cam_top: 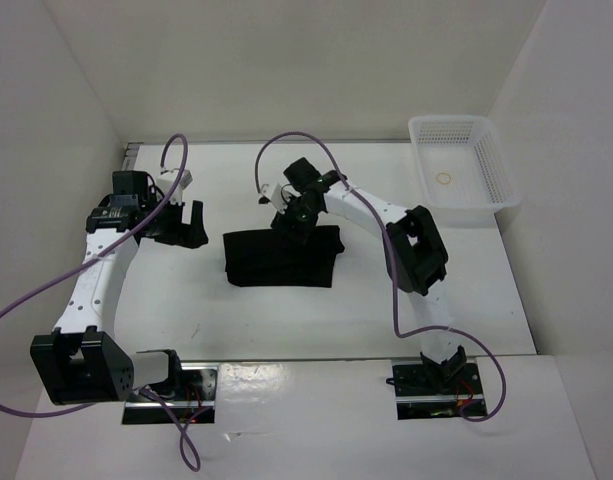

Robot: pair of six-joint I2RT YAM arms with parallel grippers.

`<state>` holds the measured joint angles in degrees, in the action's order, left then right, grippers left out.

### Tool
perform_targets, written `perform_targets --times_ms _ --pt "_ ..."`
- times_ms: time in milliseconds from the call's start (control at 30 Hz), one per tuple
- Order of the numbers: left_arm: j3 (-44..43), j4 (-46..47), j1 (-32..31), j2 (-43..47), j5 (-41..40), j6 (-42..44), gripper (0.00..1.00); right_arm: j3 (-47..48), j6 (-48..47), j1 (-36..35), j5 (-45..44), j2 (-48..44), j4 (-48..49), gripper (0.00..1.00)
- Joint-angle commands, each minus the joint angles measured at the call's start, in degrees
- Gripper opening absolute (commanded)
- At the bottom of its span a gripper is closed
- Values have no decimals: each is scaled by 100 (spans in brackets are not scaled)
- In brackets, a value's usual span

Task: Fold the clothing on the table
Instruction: Fold the skirt

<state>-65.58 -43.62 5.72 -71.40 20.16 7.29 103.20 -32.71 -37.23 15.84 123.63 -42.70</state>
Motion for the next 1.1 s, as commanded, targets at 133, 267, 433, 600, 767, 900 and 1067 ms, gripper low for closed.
perform_targets --times_ms 133,267,433,600,767,900,1067 --pt "28 116 26 29 14 -43 100 -10 -25 -161 271 -67 -134 72" --pt "28 116 26 29 14 -43 100 -116 -78 -161 332 -67 -186 72" --pt "28 116 26 -24 14 -43 100 -186 -139 -161 447 -120 -239 72" --pt "28 116 26 -76 14 -43 100 -186 -192 -161 447 11 -239 72" --pt "28 116 26 -76 14 -43 100 -125 -192 -161 447 117 -186 72" --pt "28 64 26 -129 14 -43 100 -54 -245 -161 394 223 -186 72" --pt "28 64 26 -129 14 -43 100 104 -245 -161 342 451 -186 72"
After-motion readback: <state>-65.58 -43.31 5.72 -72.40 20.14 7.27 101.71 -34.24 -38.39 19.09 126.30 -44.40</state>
